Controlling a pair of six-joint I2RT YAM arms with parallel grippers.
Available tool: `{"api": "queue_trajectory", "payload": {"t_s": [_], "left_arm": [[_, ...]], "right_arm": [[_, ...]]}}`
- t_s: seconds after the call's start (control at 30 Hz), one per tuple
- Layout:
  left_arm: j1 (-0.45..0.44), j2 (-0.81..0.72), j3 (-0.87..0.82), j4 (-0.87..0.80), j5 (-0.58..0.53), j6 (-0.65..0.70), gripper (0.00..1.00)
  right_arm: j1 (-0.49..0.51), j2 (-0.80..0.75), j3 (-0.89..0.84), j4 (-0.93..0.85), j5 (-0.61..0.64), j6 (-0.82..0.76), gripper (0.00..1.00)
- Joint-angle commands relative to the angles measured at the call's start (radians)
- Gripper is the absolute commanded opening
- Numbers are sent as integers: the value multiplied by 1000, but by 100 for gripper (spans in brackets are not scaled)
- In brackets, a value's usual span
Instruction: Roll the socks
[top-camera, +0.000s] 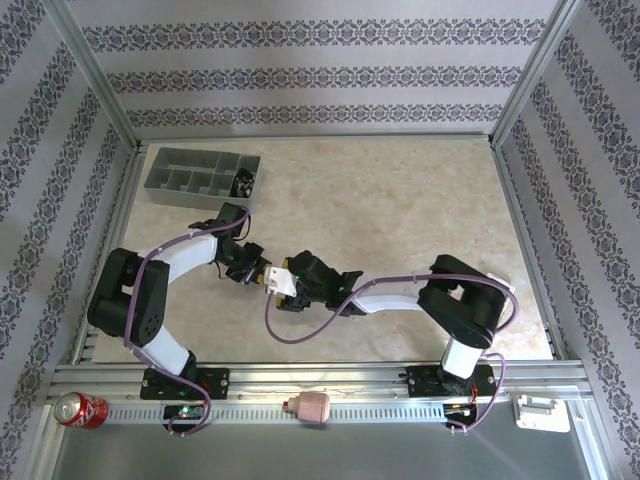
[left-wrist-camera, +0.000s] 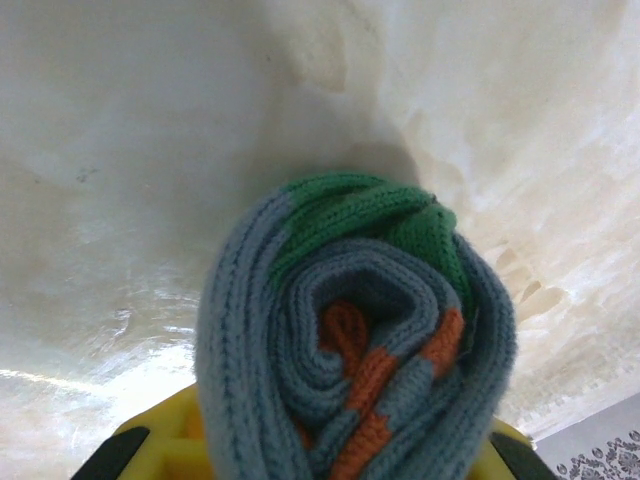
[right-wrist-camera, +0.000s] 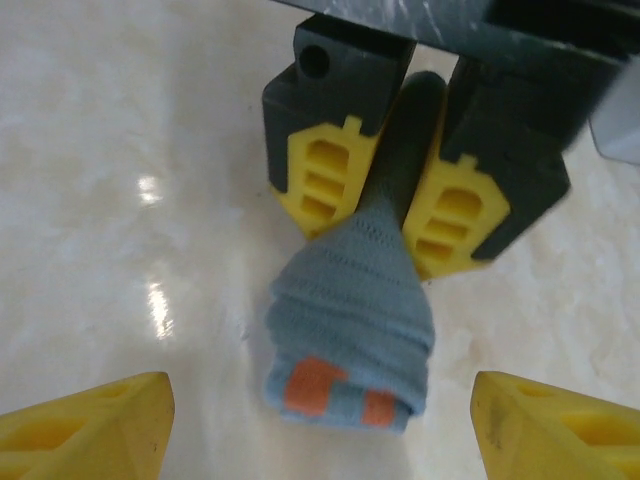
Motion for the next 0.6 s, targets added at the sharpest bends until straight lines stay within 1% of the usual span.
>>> {"api": "queue_trajectory", "payload": {"t_s": [0.0,0.07,0.13,0.17,0.23,0.3,0.37,0.43,0.57], "left_arm": [[-1,73,-17,-119,-45,18,0],[0,81,-15,-116,-42,19,0],[2,84,-17,-107,-39,17,0],[3,83,-17,-101,-37,15,0],[8,81,-21,-84,-27,11,0],[14,73,-28,-56,-13,5,3],[18,63,-37,-34,0,-3,8],[27,56,-48,-9,21,-10,14],[47,34,-65,71,61,-19,32]], "right_arm": [[4,66,76,29,118,-71,77],[3,104,102,23,125,-75,75],[0,134,127,3,109,-67,69],[-3,144,134,-11,97,-58,64],[-10,164,150,-50,80,-31,47],[-15,178,149,-73,81,-5,40],[-22,186,141,-95,77,21,35],[-29,190,129,-120,67,42,27],[-56,192,122,-184,-14,81,9]]}}
